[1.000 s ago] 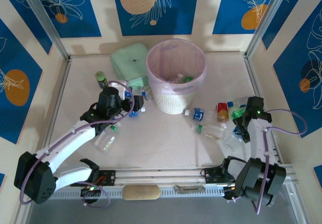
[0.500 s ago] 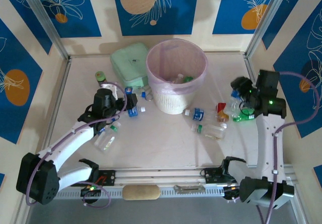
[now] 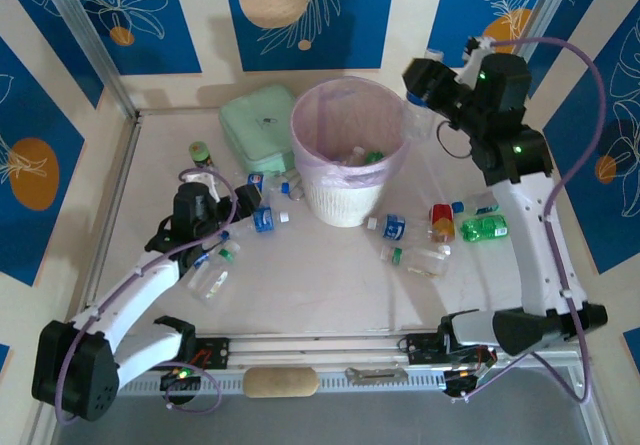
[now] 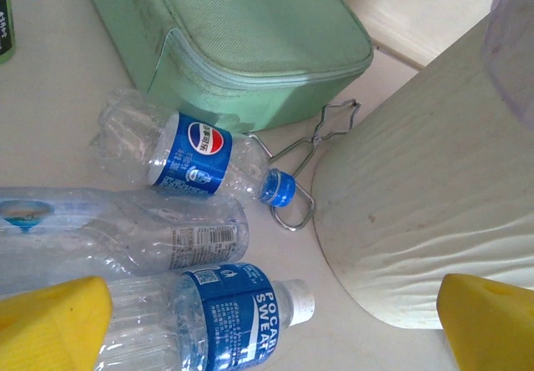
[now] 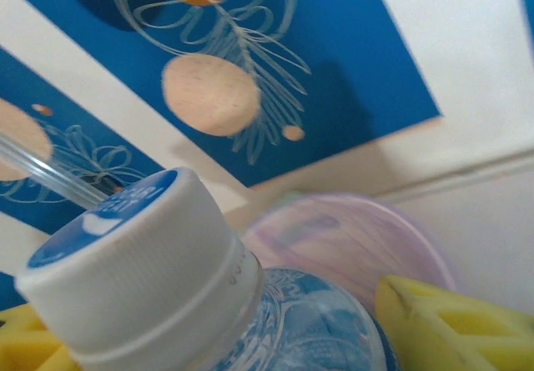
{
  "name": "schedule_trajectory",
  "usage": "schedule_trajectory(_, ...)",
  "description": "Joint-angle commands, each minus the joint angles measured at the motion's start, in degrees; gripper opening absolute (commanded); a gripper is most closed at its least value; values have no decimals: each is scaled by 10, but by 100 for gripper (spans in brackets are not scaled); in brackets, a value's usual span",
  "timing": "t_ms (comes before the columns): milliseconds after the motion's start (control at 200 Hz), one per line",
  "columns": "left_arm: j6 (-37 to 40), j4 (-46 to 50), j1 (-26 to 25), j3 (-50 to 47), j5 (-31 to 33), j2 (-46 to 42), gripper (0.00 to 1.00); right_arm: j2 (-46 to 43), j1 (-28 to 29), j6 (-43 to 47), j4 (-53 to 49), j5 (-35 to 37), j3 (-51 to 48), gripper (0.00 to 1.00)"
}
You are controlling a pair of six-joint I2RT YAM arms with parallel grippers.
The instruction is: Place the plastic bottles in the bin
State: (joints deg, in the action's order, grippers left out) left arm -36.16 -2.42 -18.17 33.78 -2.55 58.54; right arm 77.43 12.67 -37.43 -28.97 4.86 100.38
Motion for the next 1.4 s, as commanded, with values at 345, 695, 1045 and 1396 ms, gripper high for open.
schedule_trajectory(345, 26, 66, 22, -21, 17, -75, 100, 215, 100, 73, 84, -38, 122, 1)
schedule_trajectory(695, 21, 61, 43, -17, 5, -71, 100, 275, 139, 112, 29, -14, 91, 4)
schedule_trajectory(1045, -3, 58, 48, -10, -5, -50, 100, 275, 153, 127, 22, 21, 58, 63)
schedule_trajectory(1396, -7, 59, 48, 2, -10, -41, 100, 278, 153, 133, 26, 10, 85, 99)
